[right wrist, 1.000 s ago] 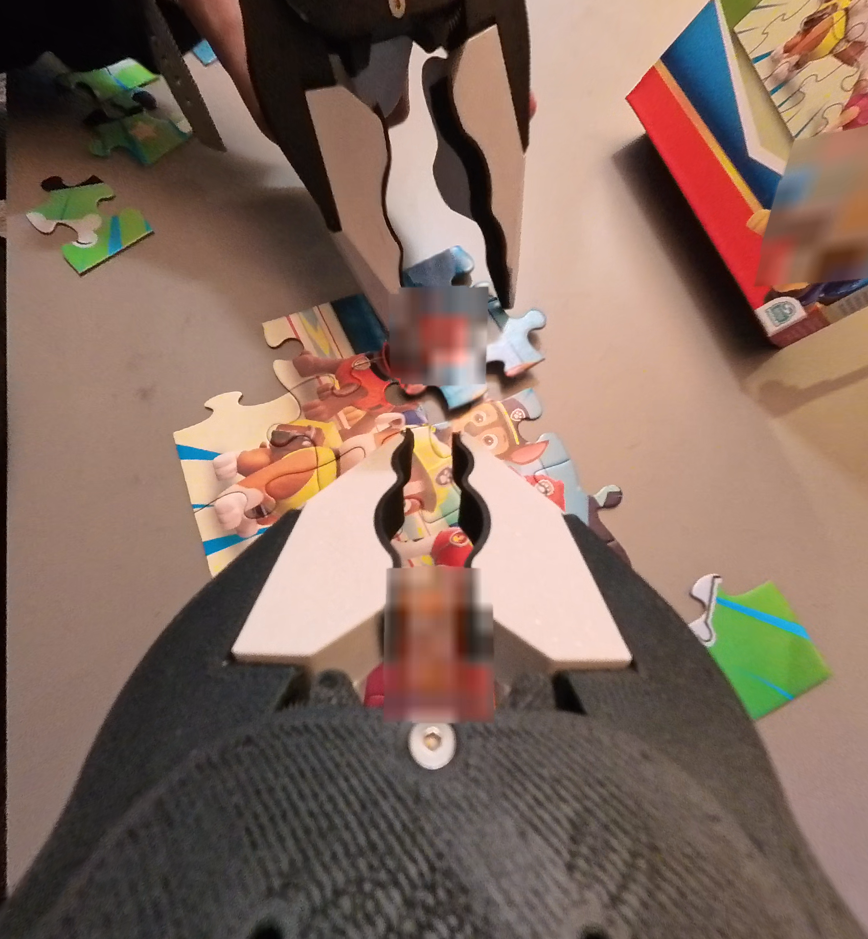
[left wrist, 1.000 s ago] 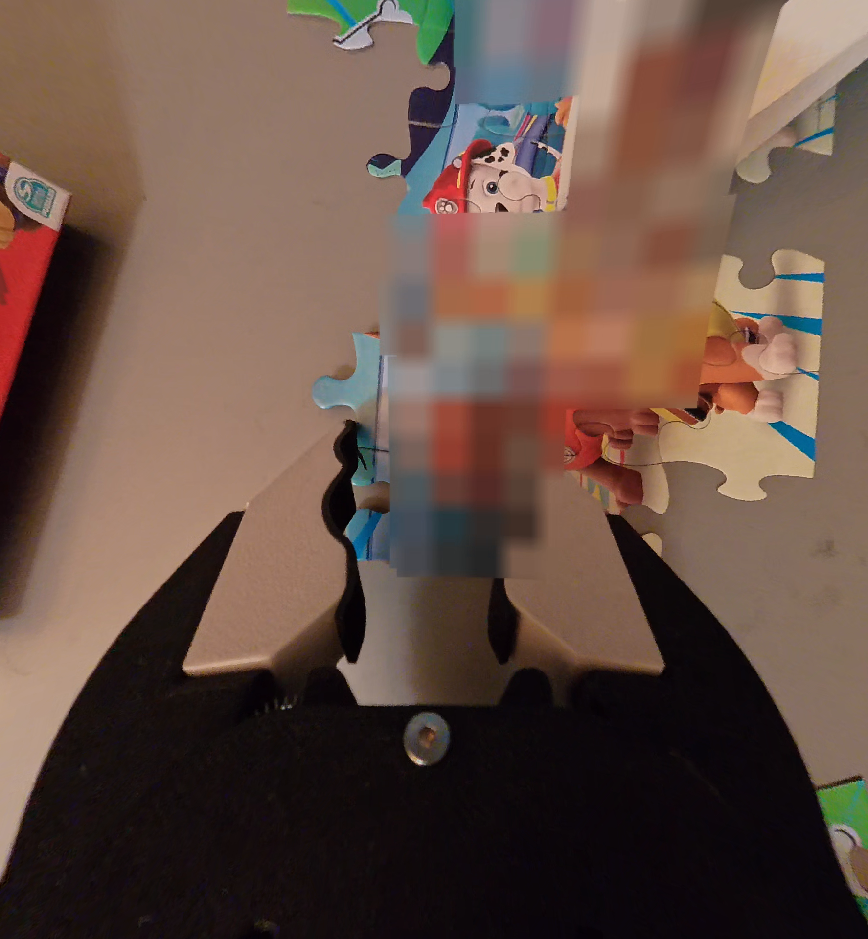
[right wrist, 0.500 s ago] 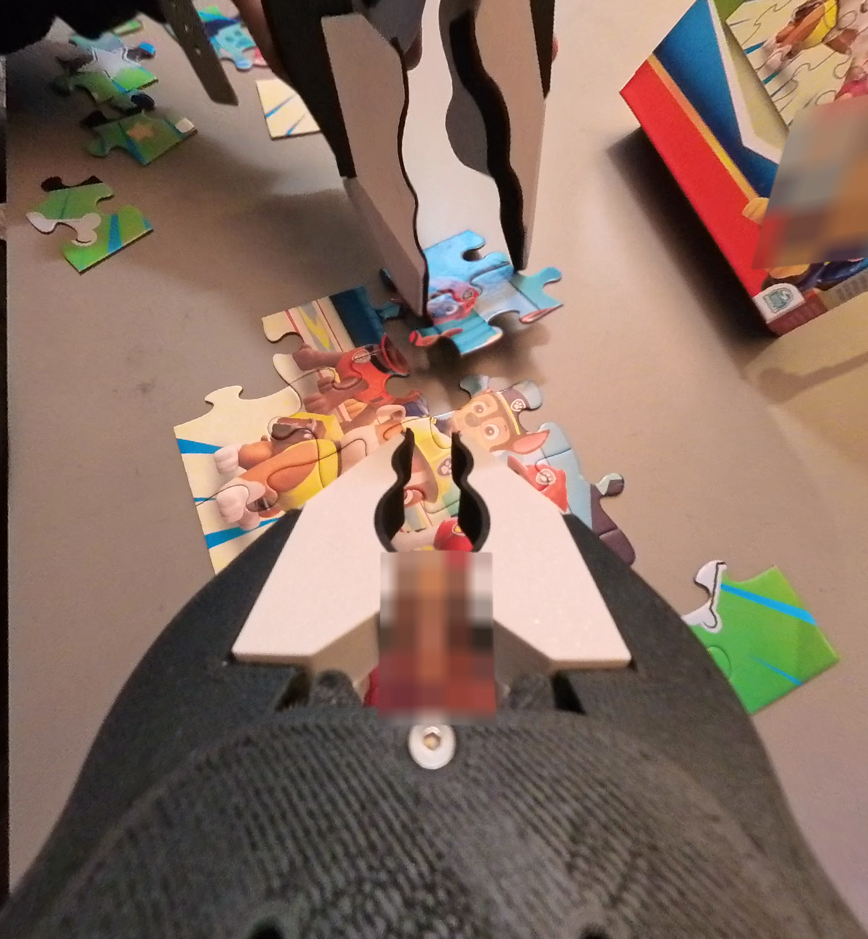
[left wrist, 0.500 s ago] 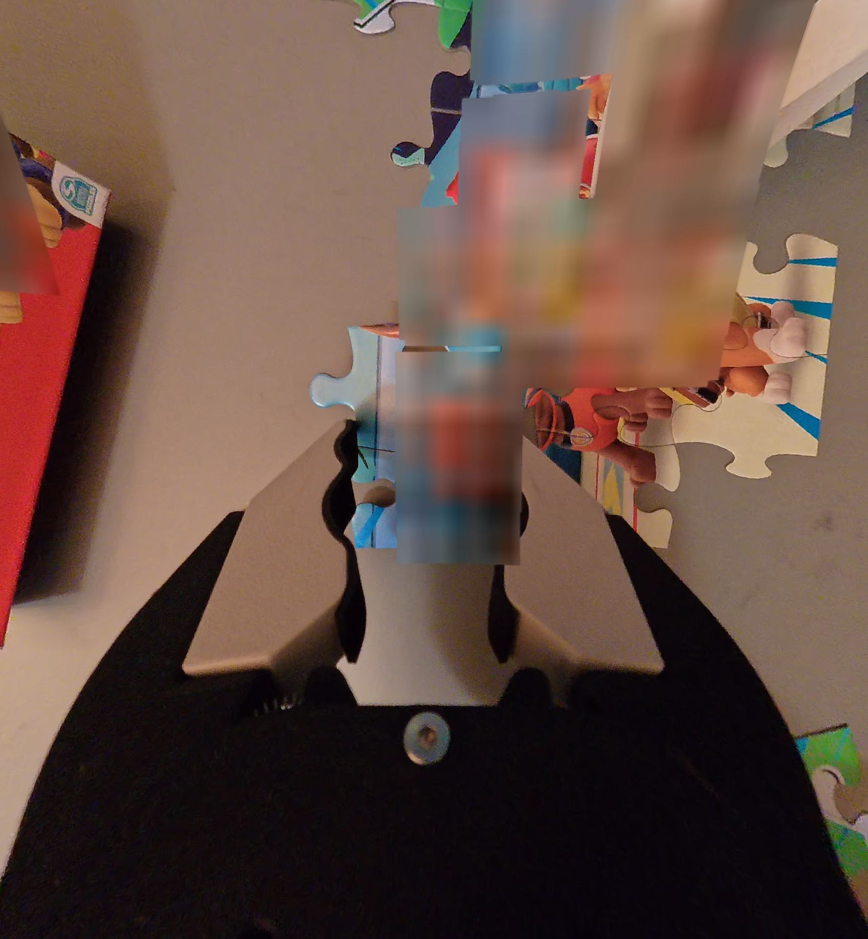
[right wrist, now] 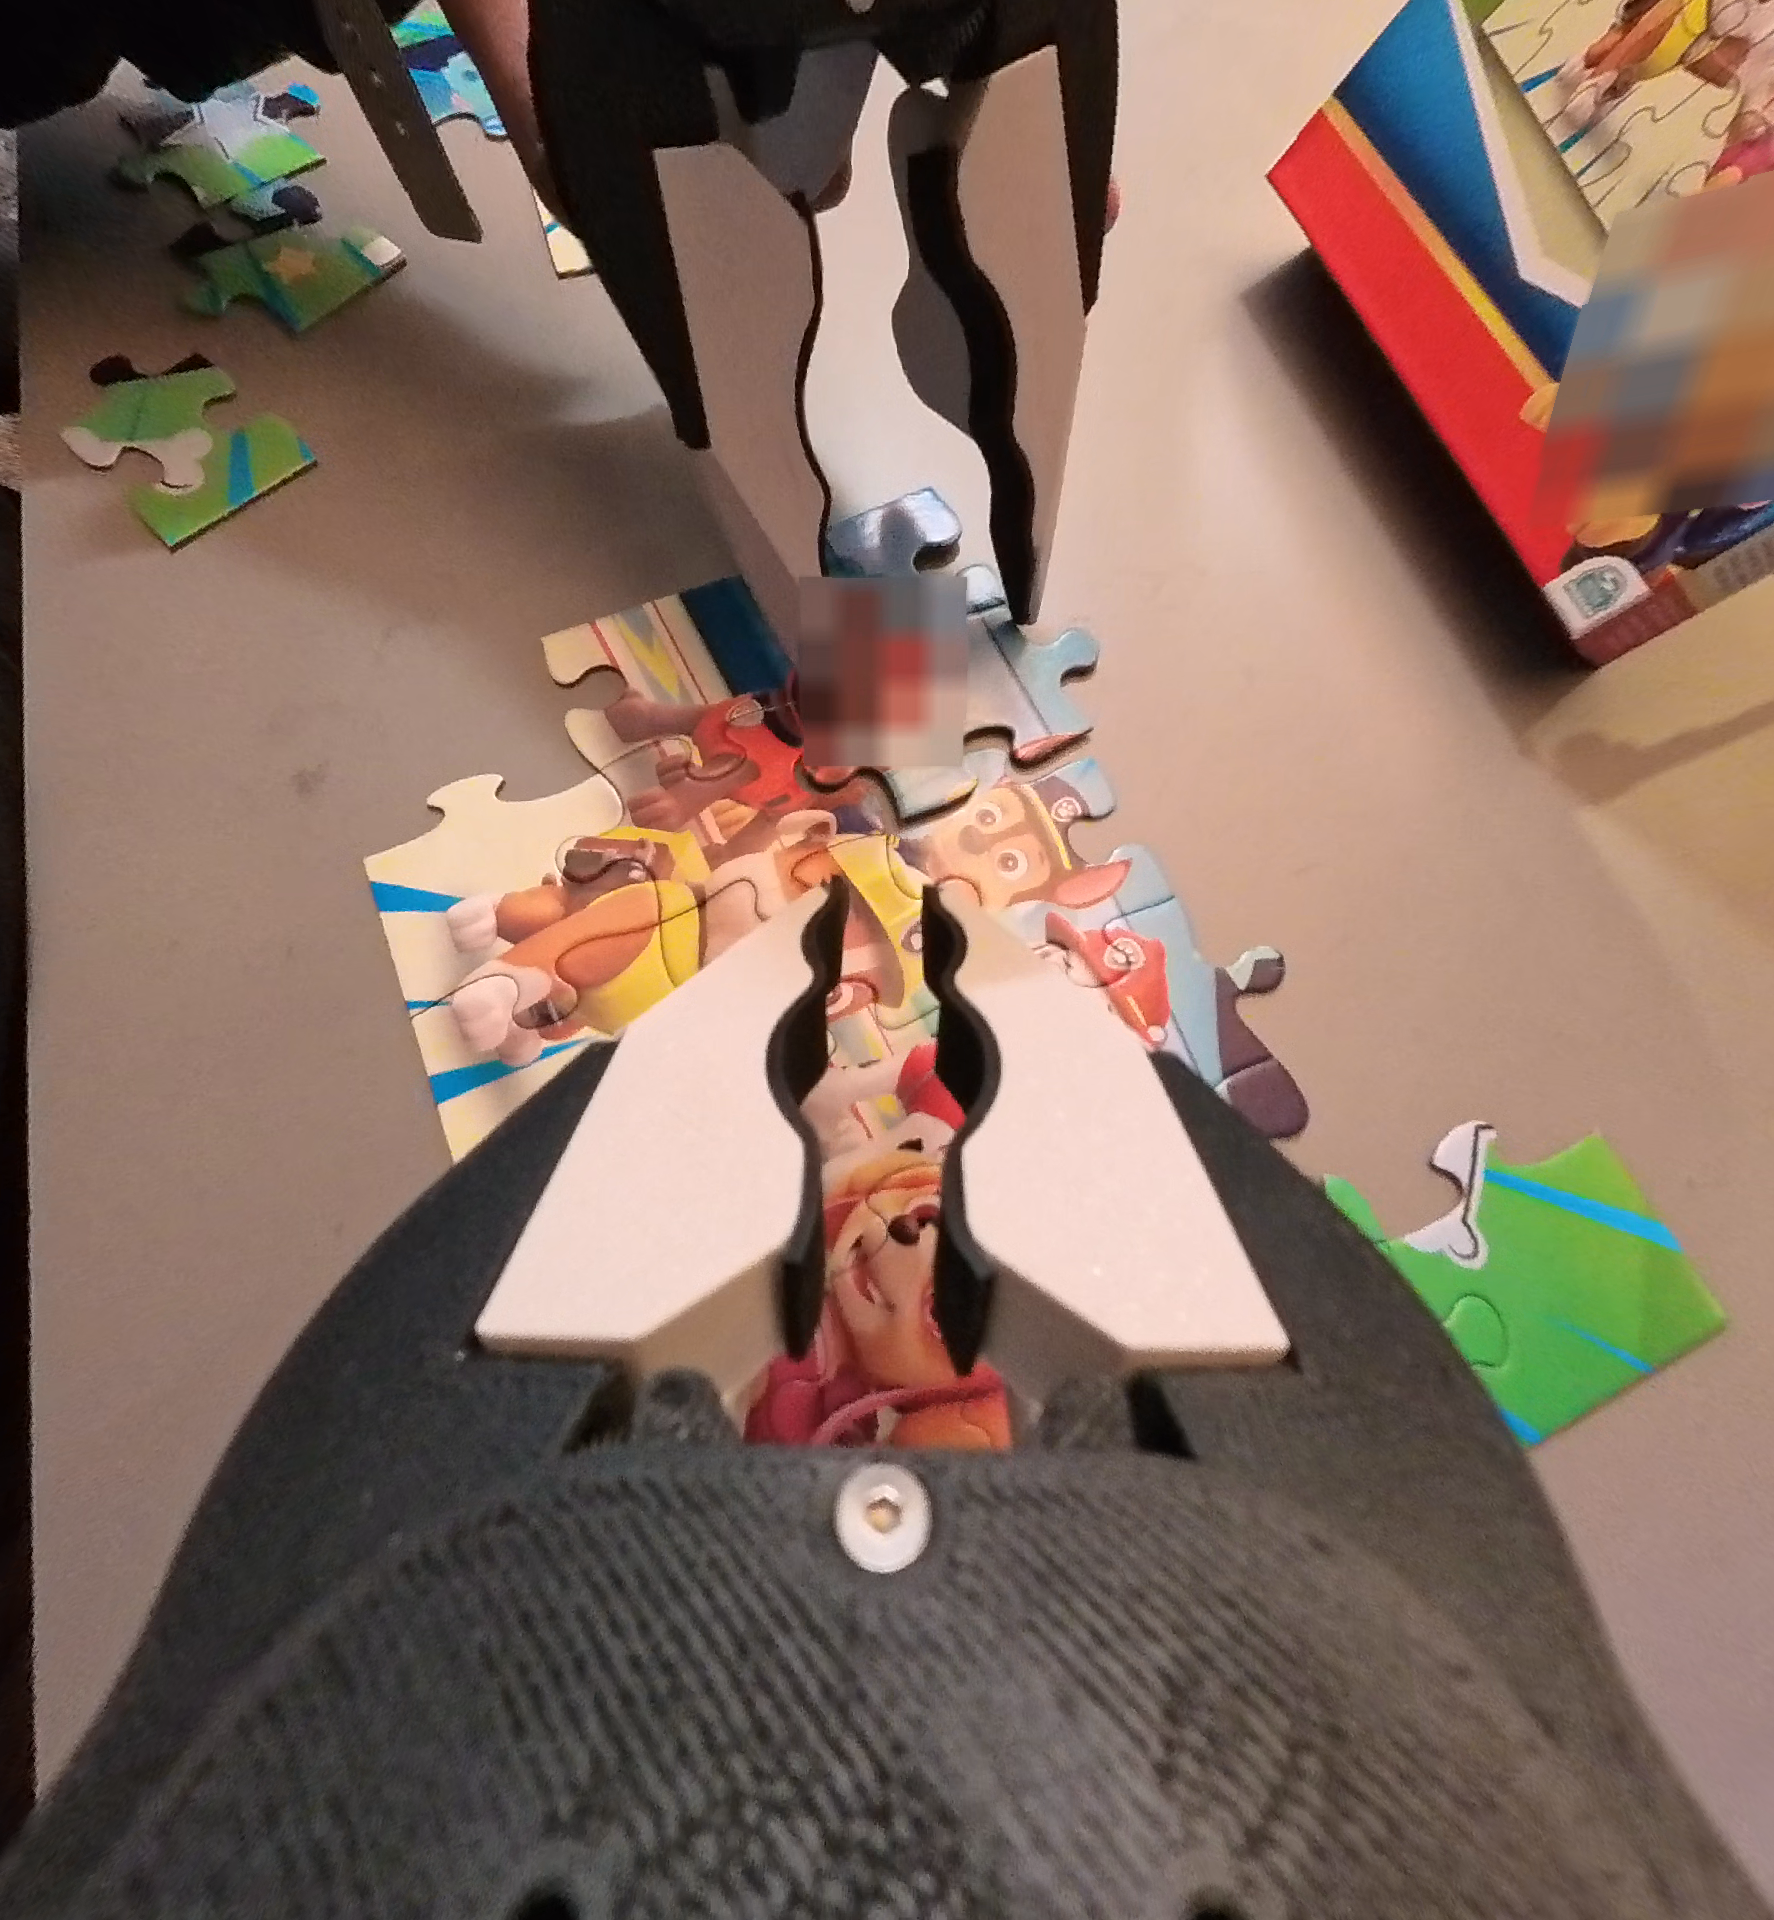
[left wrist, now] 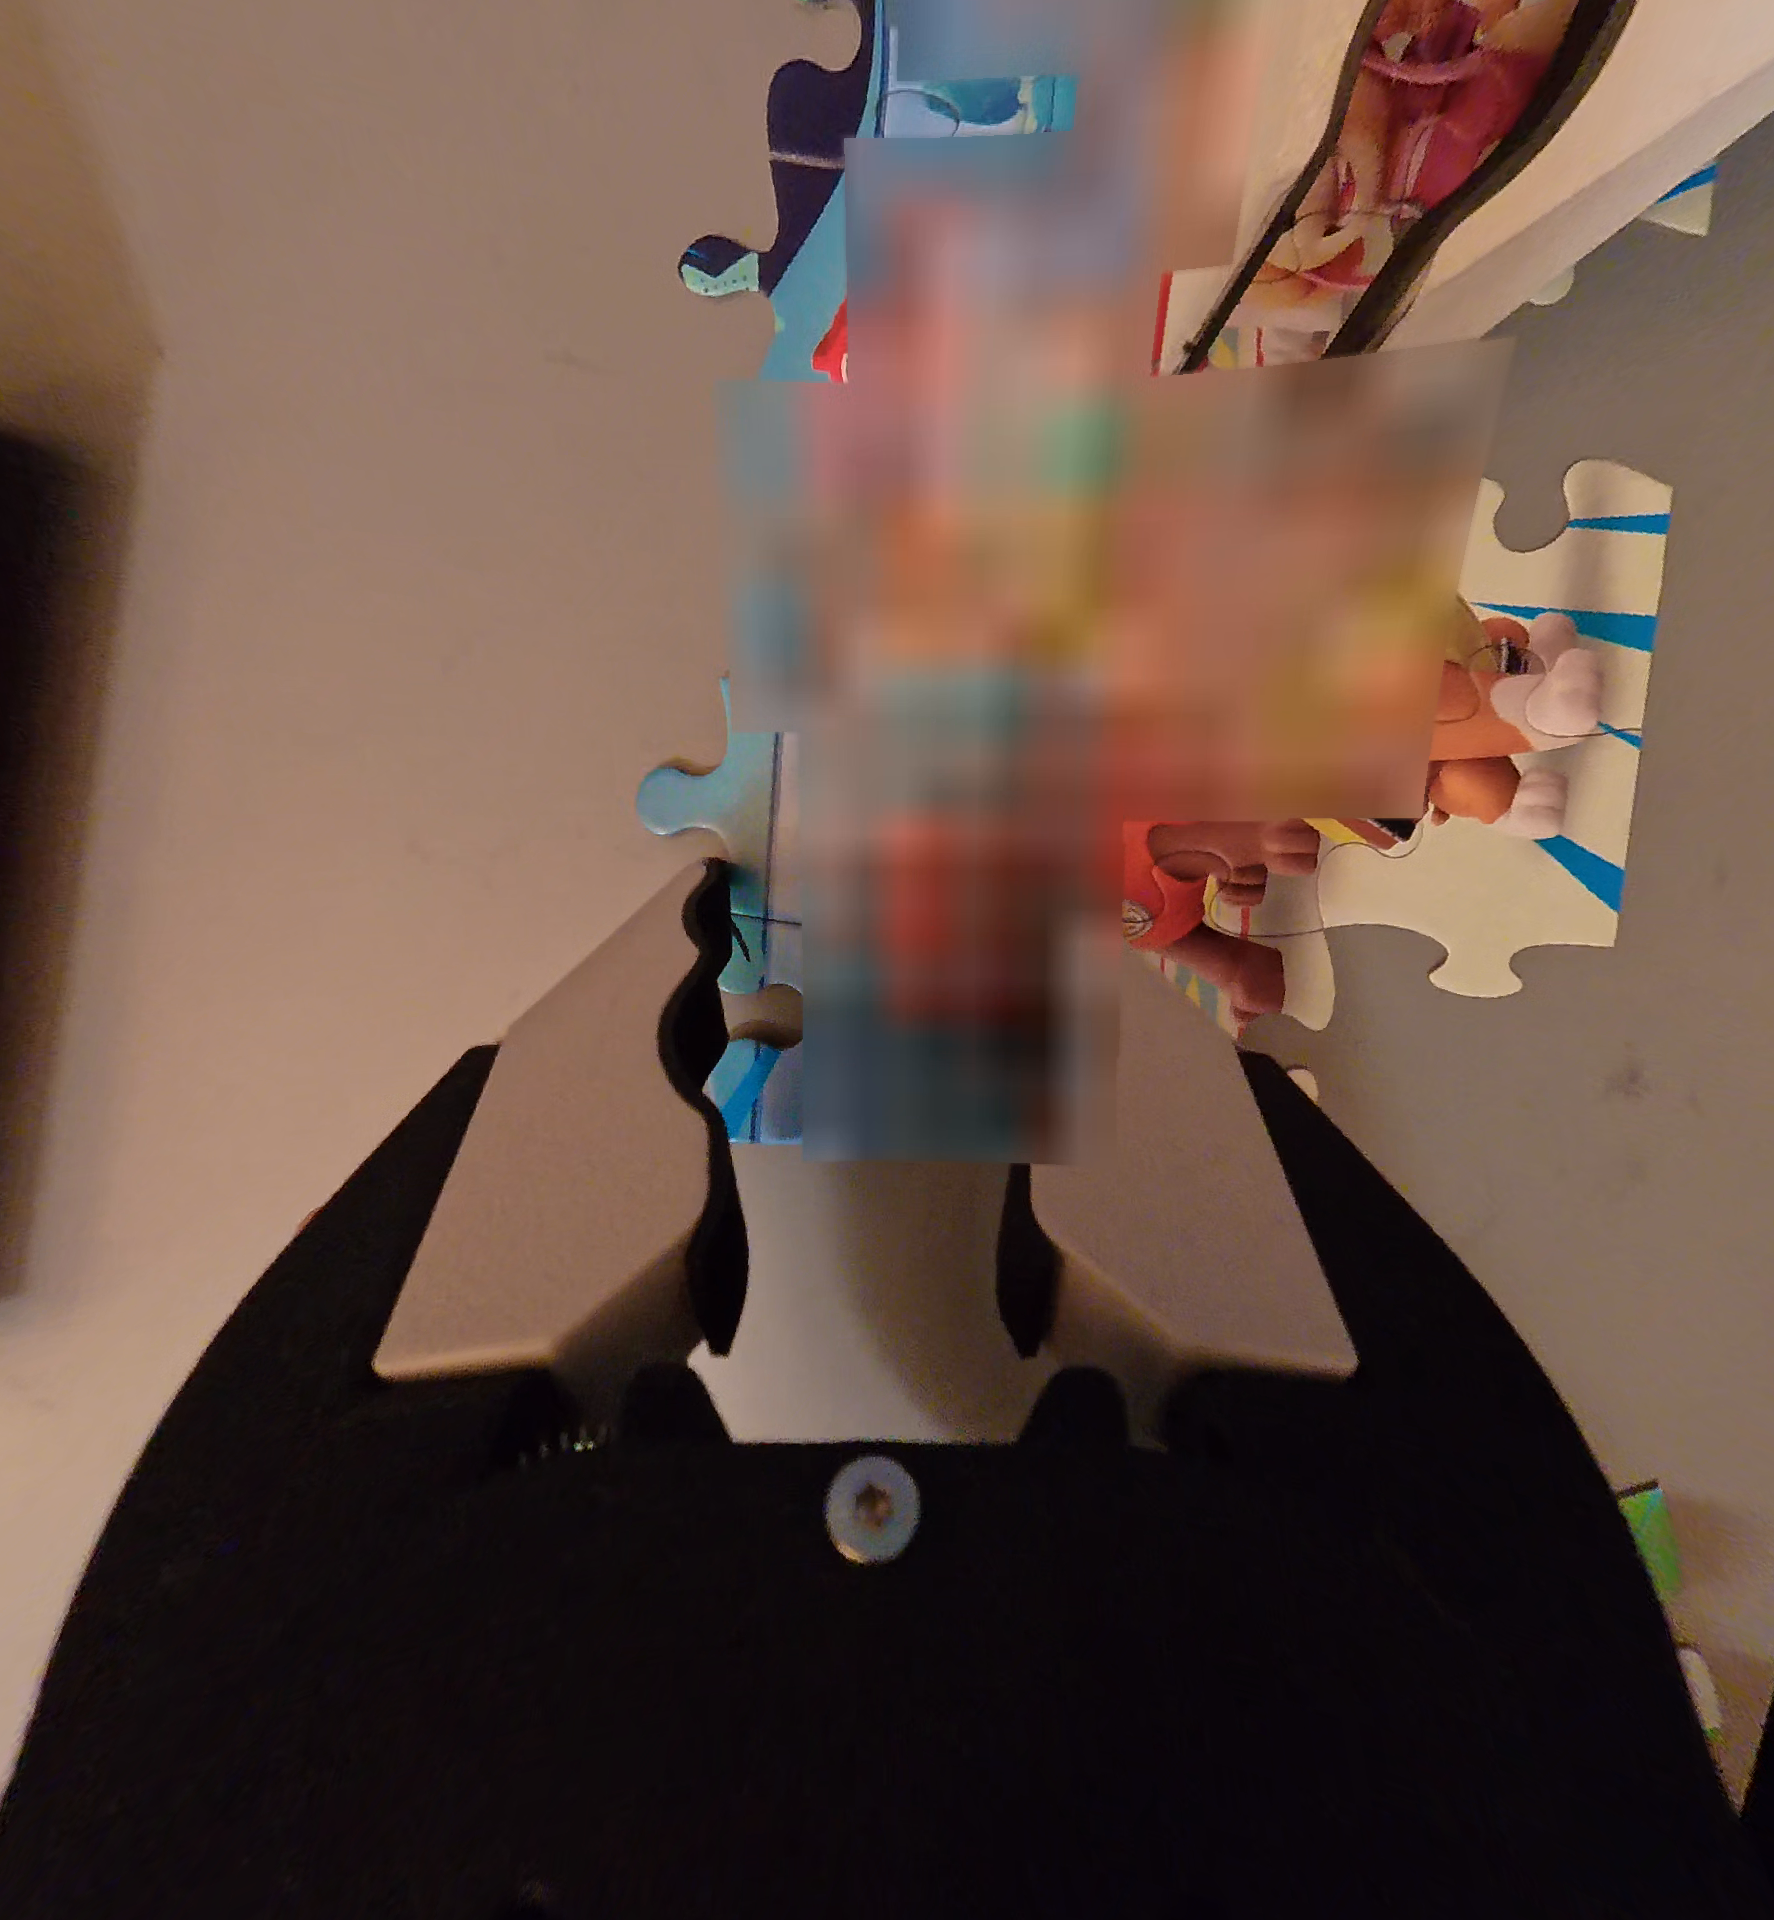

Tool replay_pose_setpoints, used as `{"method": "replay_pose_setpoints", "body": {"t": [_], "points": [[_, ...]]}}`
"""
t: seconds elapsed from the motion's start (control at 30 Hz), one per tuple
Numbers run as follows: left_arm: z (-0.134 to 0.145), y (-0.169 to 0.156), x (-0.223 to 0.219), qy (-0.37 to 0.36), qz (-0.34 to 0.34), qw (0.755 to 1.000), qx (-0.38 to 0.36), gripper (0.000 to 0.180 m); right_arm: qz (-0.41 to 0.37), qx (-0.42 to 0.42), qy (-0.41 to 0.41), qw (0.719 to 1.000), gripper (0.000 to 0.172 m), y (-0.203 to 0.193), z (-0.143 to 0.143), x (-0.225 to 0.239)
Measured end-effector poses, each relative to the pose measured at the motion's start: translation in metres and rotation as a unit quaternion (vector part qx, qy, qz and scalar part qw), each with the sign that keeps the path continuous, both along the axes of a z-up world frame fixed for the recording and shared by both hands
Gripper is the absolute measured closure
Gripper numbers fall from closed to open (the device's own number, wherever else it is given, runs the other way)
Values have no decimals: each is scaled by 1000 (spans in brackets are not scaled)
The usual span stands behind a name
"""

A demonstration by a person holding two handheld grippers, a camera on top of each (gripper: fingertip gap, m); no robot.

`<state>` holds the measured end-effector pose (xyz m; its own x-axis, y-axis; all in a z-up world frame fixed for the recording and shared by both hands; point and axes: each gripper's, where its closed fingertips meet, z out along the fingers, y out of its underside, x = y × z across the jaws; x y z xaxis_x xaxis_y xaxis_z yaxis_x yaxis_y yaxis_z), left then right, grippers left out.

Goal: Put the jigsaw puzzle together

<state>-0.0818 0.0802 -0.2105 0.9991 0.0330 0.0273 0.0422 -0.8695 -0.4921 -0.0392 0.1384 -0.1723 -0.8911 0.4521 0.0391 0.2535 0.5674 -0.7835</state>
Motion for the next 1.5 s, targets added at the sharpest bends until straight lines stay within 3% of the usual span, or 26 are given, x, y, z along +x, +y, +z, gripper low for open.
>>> {"method": "replay_pose_setpoints", "body": {"t": [1.0, 1.5], "points": [[5, 3, 5, -6, 0, 1000, 21, 126, -11, -7, 0, 1000, 161, -12, 0, -10], [1, 5, 4, -11, 10, 999, 32, 133, -24, 59, -41, 997, 172, -36, -32, -27]]}}
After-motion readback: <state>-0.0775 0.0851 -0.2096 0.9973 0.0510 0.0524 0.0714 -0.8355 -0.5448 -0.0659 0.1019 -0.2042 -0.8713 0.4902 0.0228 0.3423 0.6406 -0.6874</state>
